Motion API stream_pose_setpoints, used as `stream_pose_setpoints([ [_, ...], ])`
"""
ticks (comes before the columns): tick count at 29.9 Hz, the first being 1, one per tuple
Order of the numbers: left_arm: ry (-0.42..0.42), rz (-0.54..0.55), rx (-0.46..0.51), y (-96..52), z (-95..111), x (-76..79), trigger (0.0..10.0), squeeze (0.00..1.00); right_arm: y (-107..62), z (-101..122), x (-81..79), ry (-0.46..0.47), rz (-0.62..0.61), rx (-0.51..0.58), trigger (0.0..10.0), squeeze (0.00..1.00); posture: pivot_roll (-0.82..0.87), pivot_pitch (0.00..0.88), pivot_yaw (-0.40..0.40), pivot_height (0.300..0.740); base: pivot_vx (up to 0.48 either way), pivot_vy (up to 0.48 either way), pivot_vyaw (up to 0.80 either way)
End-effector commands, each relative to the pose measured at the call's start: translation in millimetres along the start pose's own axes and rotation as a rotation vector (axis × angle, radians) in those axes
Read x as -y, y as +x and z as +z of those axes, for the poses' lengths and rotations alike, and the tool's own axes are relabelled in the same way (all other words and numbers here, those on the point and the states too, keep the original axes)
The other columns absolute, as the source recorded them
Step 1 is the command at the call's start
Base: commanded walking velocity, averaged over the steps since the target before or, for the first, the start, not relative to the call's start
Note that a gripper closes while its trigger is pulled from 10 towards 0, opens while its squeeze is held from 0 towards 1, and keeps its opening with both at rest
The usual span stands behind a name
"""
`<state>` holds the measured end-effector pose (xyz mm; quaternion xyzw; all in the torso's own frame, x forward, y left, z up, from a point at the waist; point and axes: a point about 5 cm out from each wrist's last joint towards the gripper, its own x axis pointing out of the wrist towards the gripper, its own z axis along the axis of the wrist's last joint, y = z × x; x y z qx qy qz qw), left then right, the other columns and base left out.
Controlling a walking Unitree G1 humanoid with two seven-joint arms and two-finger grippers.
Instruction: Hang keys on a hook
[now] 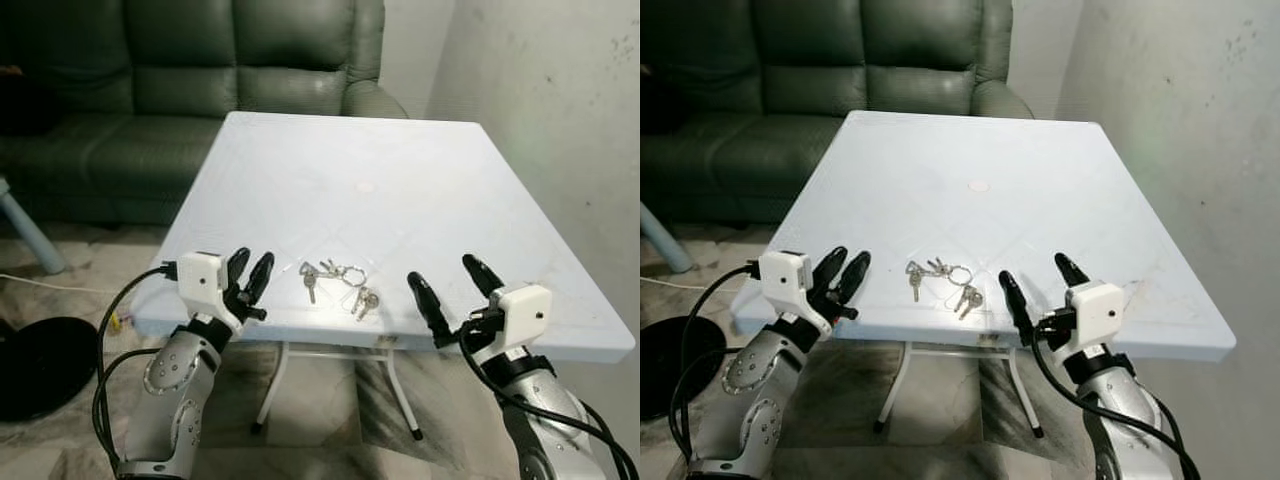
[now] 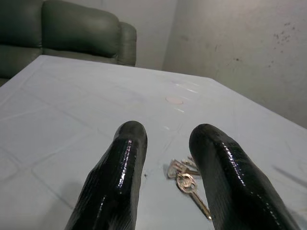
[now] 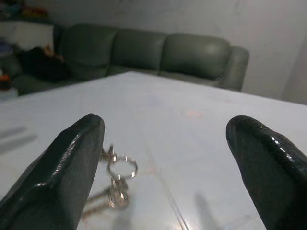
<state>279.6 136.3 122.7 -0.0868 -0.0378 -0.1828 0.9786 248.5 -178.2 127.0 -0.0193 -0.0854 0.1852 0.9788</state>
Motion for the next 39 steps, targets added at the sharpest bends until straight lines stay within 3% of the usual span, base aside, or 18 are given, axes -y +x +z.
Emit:
stream_pose_setpoints([
  [1,0.016,0.003,0.016,0.1,4,0.7,10.0,0.0,4.4,2,1.6,-0.012,0.022,-0.004,10.0,1.0,0.12,0.036,-0.047,0.74,0.0,0.0,0.0],
  [8,0.008,0.006,0.017,-0.6,3,1.4,10.0,0.0,8.9,-1,-3.1,-0.017,0.038,-0.023,10.0,1.0,0.12,0.04,-0.051,0.74,0.0,0.0,0.0],
  [9,0.006,0.01,0.01,-0.7,2,1.0,10.0,0.0,9.6,-2,-3.8,-0.019,0.037,-0.033,10.0,0.8,0.12,0.041,-0.051,0.74,0.0,0.0,0.0],
  [10,-0.001,0.014,0.001,-0.8,1,0.5,10.0,0.0,10.2,-3,-6.1,-0.007,0.052,-0.038,10.0,0.0,0.12,0.043,-0.051,0.74,0.0,0.0,0.0],
  [16,-0.015,0.024,-0.009,0.1,1,-1.5,10.0,0.0,10.8,-4,-7.5,-0.008,0.05,-0.039,10.0,0.0,0.12,0.047,-0.049,0.74,0.0,0.051,0.0],
  [30,-0.029,0.026,-0.008,0.7,1,-1.3,10.0,0.0,9.5,-3,-8.4,-0.002,0.04,-0.039,10.0,0.0,0.12,0.05,-0.051,0.74,0.0,0.472,0.0],
  [39,-0.009,0.045,-0.008,0.8,1,-0.6,10.0,0.0,10.1,-5,-5.3,-0.009,0.012,-0.059,10.0,0.0,0.12,0.05,-0.056,0.74,0.0,0.0,0.0],
])
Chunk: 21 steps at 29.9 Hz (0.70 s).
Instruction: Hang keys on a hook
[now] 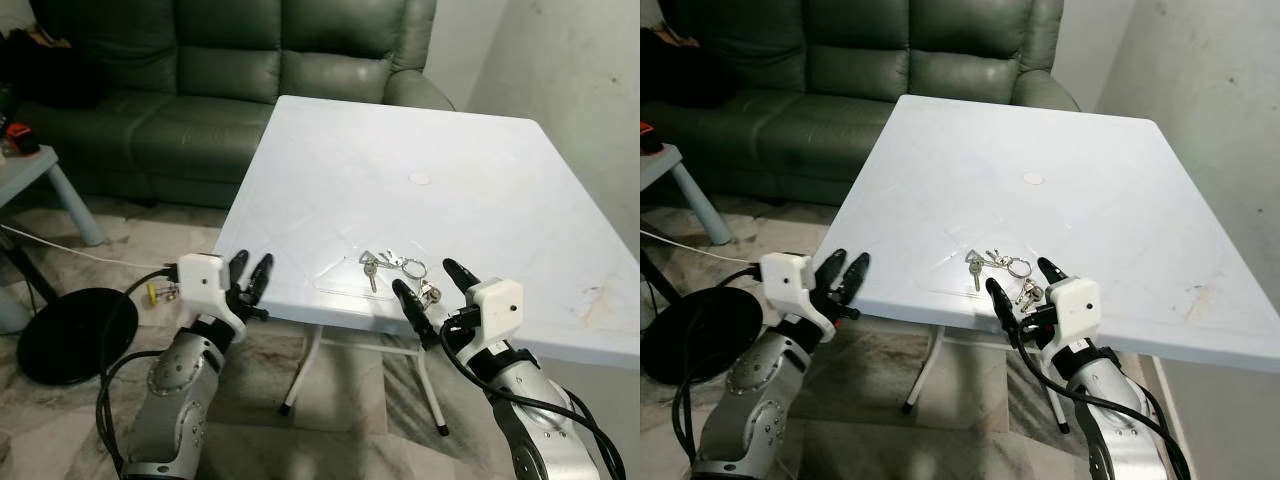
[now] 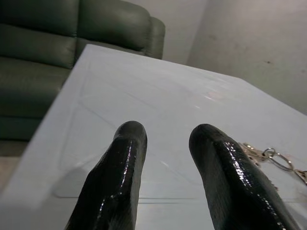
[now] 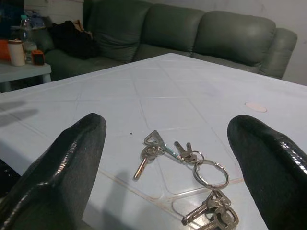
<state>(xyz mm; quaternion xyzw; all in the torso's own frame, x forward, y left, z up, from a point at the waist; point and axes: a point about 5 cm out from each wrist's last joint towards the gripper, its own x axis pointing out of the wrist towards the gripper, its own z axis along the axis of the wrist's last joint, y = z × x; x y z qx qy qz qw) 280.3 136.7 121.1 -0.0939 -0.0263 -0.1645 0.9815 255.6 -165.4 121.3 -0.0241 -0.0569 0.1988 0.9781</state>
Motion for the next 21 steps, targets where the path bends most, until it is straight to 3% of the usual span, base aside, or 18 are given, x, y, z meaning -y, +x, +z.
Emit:
stream_pose_setpoints([
  [1,0.006,0.005,0.013,0.3,3,0.4,10.0,0.0,-0.3,2,4.3,-0.012,-0.017,-0.002,10.0,0.0,0.12,0.05,-0.056,0.74,0.0,0.0,0.0],
  [11,0.009,0.017,0.019,-0.3,4,-1.5,10.0,0.0,0.8,2,5.0,-0.016,-0.03,-0.016,10.0,0.0,0.12,0.046,-0.059,0.74,0.0,0.0,0.0],
  [21,0.059,-0.048,-0.003,-2.6,-2,10.2,10.0,0.0,9.6,1,12.5,-0.053,-0.096,-0.067,10.0,0.0,0.13,0.037,-0.064,0.74,0.0,0.0,0.0],
])
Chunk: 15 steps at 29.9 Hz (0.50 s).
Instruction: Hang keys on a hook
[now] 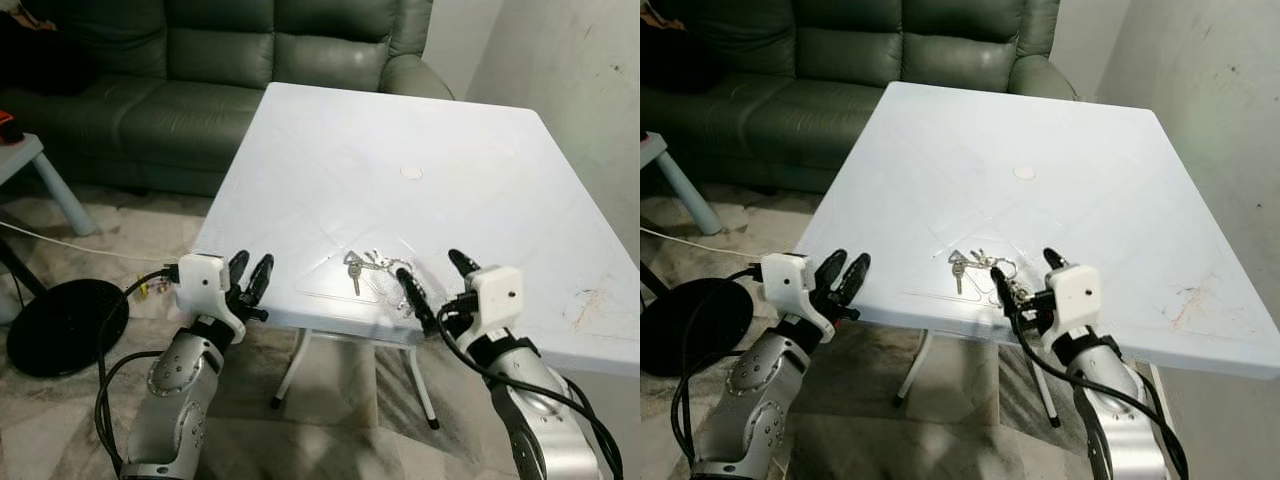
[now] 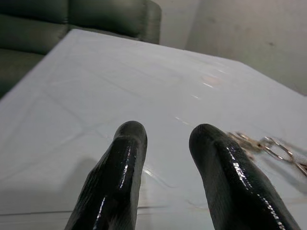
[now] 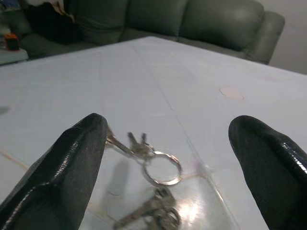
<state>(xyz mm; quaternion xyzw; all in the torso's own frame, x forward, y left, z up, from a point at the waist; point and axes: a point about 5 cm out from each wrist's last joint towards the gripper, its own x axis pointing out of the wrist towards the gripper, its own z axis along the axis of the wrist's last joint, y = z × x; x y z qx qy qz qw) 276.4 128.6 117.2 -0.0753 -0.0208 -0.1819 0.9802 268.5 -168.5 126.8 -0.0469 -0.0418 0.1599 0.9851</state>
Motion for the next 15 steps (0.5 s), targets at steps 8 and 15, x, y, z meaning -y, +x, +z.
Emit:
stream_pose_setpoints([
  [8,0.029,-0.054,0.007,-2.5,1,12.6,10.0,0.0,2.1,-9,4.0,-0.054,-0.048,-0.098,10.0,0.0,0.13,0.039,-0.069,0.74,0.0,0.0,0.0],
  [15,0.027,-0.074,0.009,-1.1,0,19.7,10.0,0.0,9.6,-17,0.2,-0.063,-0.087,-0.186,10.0,0.0,0.13,0.039,-0.068,0.74,0.0,0.0,0.0],
])
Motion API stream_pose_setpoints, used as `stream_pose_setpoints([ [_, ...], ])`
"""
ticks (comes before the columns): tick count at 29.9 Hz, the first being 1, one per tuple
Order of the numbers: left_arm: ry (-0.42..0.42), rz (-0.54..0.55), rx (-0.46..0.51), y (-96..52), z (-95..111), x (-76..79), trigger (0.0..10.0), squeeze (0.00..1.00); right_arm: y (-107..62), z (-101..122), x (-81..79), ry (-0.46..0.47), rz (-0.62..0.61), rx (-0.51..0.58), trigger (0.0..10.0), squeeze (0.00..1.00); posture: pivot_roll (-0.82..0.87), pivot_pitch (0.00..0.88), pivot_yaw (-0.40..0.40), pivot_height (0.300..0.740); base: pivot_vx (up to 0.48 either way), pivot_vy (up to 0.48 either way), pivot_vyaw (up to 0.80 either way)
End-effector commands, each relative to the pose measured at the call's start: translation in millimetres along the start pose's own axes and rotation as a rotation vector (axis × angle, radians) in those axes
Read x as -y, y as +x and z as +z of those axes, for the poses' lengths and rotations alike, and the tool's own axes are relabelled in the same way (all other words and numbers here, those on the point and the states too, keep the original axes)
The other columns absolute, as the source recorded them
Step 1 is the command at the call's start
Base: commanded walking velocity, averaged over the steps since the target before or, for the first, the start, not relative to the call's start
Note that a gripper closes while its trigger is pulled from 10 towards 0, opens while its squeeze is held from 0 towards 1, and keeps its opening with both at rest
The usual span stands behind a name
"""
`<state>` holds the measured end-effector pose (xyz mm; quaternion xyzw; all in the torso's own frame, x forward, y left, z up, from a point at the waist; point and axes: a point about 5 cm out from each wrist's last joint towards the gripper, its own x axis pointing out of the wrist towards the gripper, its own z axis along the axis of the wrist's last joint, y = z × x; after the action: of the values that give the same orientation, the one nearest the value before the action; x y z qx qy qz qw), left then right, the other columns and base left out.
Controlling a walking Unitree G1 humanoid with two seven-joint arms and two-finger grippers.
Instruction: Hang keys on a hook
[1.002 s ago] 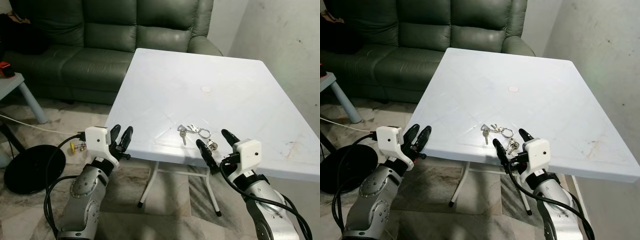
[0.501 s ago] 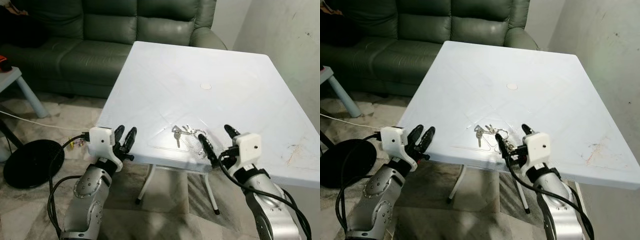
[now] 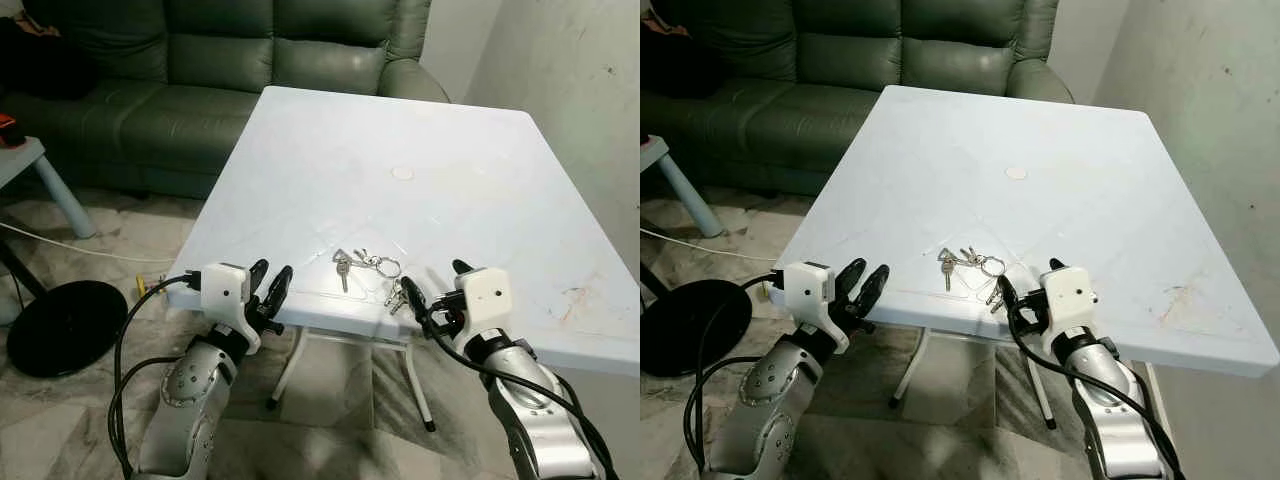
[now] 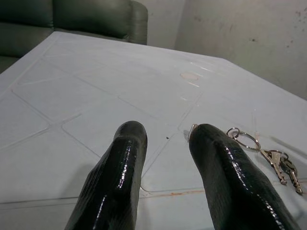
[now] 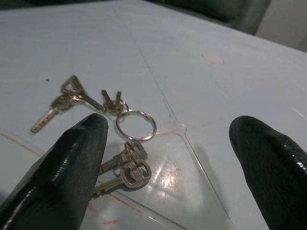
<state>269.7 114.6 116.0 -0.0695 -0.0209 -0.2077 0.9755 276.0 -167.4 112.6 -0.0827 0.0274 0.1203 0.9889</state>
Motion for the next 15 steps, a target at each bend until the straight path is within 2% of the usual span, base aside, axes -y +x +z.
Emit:
stream_pose_setpoints([
  [1,0.015,-0.022,0.015,0.5,4,4.6,10.0,0.0,4.2,-2,-1.2,-0.004,-0.012,-0.037,10.0,0.0,0.13,0.037,-0.068,0.74,0.0,0.0,0.0],
  [7,0.01,-0.025,0.02,1.2,5,5.6,10.0,0.0,10.8,2,-11.0,0.014,0.005,-0.044,10.0,0.0,0.13,0.042,-0.071,0.74,0.0,0.0,0.0],
  [15,0.0,-0.026,0.03,1.5,7,7.1,10.0,0.0,18.8,3,-12.1,0.025,-0.011,-0.083,10.0,0.0,0.14,0.05,-0.073,0.74,0.0,0.0,0.0],
])
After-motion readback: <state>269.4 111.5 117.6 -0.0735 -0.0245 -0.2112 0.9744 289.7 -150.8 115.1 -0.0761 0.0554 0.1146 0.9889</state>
